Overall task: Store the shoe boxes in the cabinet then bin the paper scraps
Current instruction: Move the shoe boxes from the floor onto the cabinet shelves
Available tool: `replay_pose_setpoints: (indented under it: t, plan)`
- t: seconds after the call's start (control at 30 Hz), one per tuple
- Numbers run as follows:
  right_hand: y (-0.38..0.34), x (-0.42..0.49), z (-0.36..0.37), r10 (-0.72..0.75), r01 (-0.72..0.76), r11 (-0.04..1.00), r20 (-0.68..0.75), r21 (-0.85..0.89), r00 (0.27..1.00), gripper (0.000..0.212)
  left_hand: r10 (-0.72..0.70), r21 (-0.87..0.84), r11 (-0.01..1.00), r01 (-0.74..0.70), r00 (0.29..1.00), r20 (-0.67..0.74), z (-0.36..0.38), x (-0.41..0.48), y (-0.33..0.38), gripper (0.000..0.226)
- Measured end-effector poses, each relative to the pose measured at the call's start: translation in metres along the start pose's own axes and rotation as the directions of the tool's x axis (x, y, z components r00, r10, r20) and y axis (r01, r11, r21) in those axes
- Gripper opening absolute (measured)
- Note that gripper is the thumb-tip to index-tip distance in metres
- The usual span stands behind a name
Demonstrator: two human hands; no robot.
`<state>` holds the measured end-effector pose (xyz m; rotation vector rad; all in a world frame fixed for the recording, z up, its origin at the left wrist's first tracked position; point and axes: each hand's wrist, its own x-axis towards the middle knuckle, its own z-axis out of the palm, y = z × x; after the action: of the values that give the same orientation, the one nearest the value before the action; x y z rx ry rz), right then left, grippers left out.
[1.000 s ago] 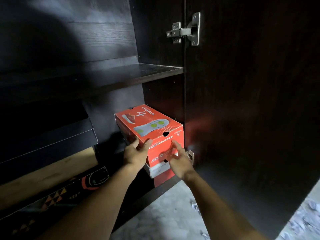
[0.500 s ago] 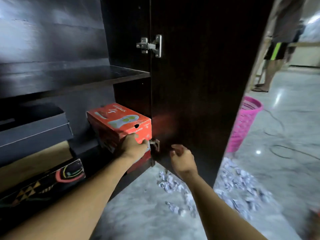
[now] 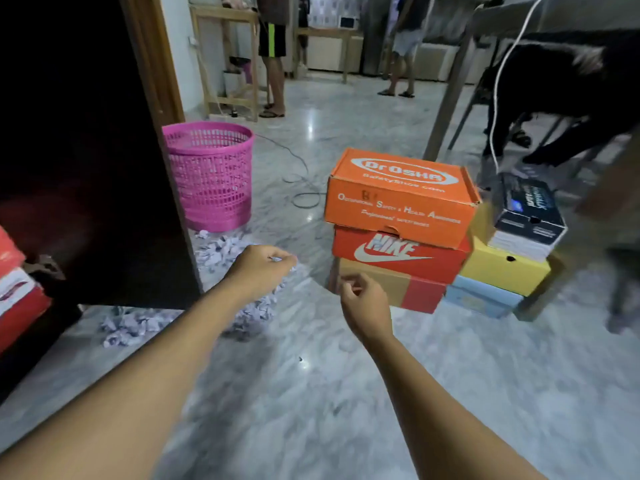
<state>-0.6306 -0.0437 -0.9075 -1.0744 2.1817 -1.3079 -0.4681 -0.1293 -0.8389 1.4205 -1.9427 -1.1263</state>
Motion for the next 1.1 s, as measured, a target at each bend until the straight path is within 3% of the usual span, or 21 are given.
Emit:
replay_pose_setpoints:
  t: [0.1,0.23,0.47,0.63,0.73,0.8,1.0,1.1]
  plan:
    - [0.047,0.018,-0.040,0.169,-0.170,0.985,0.033,0.010,0.985,0.026,-0.025,-0.045,0.999,0.031,0.993,0.118,0.050,0.012,0.012,0.013]
    - [0.101,0.048,-0.076,0.324,-0.325,0.944,0.033,0.050,0.946,0.032,-0.127,-0.093,0.985,0.147,0.973,0.192,0.107,0.039,0.018,0.040]
    - [0.176,0.122,-0.116,0.461,-0.455,0.877,0.001,0.154,0.888,0.047,-0.257,-0.218,0.936,0.276,0.960,0.111,0.188,0.122,0.013,0.064]
    - [0.214,0.172,-0.105,0.465,-0.442,0.857,-0.029,0.266,0.885,0.057,-0.330,-0.260,0.915,0.310,0.943,-0.038,0.241,0.177,0.000,0.055]
    - [0.225,0.195,-0.098,0.382,-0.337,0.877,-0.069,0.343,0.922,0.038,-0.359,-0.239,0.911,0.336,0.932,-0.059,0.259,0.199,-0.011,0.053]
    - [0.228,0.206,-0.092,0.344,-0.293,0.874,-0.069,0.389,0.936,0.037,-0.358,-0.224,0.914,0.340,0.932,-0.048,0.264,0.211,-0.022,0.050]
    - [0.238,0.210,-0.085,0.360,-0.316,0.870,-0.051,0.378,0.932,0.059,-0.333,-0.211,0.929,0.305,0.936,-0.115,0.271,0.217,-0.037,0.037]
    - [0.242,0.209,-0.083,0.389,-0.335,0.852,-0.058,0.403,0.920,0.047,-0.343,-0.234,0.921,0.311,0.932,-0.113,0.269,0.216,-0.041,0.035]
